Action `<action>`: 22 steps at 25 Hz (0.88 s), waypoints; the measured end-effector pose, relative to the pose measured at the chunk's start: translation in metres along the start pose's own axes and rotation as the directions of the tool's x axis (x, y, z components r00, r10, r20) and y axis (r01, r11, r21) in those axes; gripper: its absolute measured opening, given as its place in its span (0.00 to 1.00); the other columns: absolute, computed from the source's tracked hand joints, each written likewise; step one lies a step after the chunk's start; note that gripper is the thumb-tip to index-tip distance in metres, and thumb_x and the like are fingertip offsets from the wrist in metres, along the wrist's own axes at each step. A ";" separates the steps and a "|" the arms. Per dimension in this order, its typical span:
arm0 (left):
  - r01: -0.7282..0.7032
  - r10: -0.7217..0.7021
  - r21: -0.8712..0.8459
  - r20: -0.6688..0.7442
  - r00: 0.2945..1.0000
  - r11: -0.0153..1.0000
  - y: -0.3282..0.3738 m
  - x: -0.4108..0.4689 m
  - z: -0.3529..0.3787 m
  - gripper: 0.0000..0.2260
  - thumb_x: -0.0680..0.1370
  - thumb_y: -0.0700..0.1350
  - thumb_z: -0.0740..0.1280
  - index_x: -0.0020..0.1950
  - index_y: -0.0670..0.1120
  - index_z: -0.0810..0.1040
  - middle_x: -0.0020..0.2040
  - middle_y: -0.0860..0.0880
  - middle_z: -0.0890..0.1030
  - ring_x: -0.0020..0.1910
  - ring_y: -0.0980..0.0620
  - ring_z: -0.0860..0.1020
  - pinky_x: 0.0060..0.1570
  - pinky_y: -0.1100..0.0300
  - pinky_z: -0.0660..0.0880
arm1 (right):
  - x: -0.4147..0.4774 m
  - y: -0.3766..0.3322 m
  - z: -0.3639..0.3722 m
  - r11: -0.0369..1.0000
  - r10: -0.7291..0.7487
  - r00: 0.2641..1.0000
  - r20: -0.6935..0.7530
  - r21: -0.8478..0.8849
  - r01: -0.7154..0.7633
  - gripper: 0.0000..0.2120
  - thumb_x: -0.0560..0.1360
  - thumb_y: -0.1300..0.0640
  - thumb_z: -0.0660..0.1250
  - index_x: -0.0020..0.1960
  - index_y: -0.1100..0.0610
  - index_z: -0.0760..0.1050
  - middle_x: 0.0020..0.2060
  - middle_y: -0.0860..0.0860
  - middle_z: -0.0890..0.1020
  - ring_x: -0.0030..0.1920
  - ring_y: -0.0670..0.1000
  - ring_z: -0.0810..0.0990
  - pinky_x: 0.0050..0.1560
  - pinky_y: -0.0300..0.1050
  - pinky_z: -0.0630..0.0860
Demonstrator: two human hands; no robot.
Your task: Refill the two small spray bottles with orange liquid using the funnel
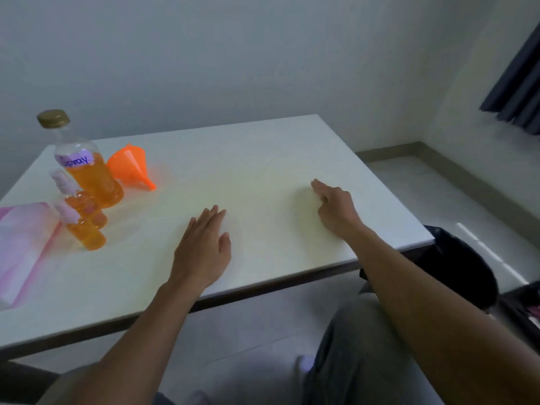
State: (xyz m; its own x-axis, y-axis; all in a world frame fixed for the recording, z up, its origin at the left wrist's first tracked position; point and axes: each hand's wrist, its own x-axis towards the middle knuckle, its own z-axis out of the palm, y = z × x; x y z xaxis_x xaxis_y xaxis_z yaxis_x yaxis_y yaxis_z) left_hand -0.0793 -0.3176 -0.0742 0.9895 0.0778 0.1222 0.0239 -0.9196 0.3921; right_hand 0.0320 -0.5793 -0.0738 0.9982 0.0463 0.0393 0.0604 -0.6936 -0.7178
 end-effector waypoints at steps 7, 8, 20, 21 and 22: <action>-0.233 0.245 -0.117 0.103 0.964 0.965 0.125 0.017 0.050 0.22 0.83 0.48 0.55 0.78 0.51 0.62 0.81 0.55 0.55 0.79 0.55 0.51 0.77 0.58 0.47 | -0.046 0.086 -0.096 0.918 0.314 0.670 -0.673 0.395 -0.034 0.14 0.85 0.59 0.56 0.64 0.57 0.78 0.50 0.51 0.80 0.49 0.51 0.77 0.49 0.45 0.73; -0.269 0.282 -0.119 0.115 0.953 0.956 0.140 0.020 0.058 0.22 0.83 0.49 0.56 0.78 0.51 0.62 0.81 0.55 0.55 0.79 0.55 0.51 0.78 0.57 0.48 | -0.049 0.106 -0.114 0.886 0.409 0.566 -0.716 0.459 -0.060 0.14 0.85 0.57 0.55 0.63 0.58 0.77 0.50 0.52 0.80 0.49 0.52 0.77 0.48 0.47 0.74; -0.395 0.397 -0.052 0.195 0.897 0.917 0.181 0.038 0.114 0.25 0.81 0.59 0.50 0.77 0.55 0.62 0.80 0.56 0.58 0.79 0.55 0.55 0.77 0.54 0.53 | -0.053 0.309 -0.099 0.570 0.805 0.531 -0.263 0.589 -0.573 0.09 0.77 0.61 0.69 0.56 0.56 0.84 0.49 0.53 0.84 0.49 0.53 0.81 0.55 0.45 0.76; -0.393 0.395 -0.046 0.190 0.899 0.918 0.180 0.038 0.114 0.25 0.80 0.61 0.49 0.77 0.56 0.62 0.80 0.57 0.59 0.79 0.54 0.55 0.77 0.54 0.54 | -0.051 0.319 -0.091 0.547 0.810 0.554 -0.190 0.585 -0.599 0.10 0.76 0.63 0.71 0.56 0.56 0.83 0.48 0.53 0.83 0.50 0.54 0.82 0.55 0.46 0.77; -0.396 0.396 -0.041 0.189 0.899 0.918 0.181 0.038 0.113 0.27 0.79 0.61 0.49 0.76 0.56 0.62 0.79 0.57 0.59 0.79 0.54 0.56 0.77 0.53 0.55 | -0.050 0.326 -0.085 0.553 0.800 0.585 -0.136 0.547 -0.629 0.14 0.75 0.66 0.71 0.59 0.58 0.82 0.50 0.55 0.83 0.53 0.56 0.83 0.57 0.48 0.79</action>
State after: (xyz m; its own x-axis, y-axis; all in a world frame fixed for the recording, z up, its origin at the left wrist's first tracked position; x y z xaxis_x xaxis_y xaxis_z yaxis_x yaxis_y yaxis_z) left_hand -0.0212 -0.5245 -0.1022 0.9257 -0.3667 0.0931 -0.3753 -0.8587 0.3489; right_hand 0.0026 -0.8687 -0.2505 0.6327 -0.6255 -0.4566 -0.5976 -0.0193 -0.8016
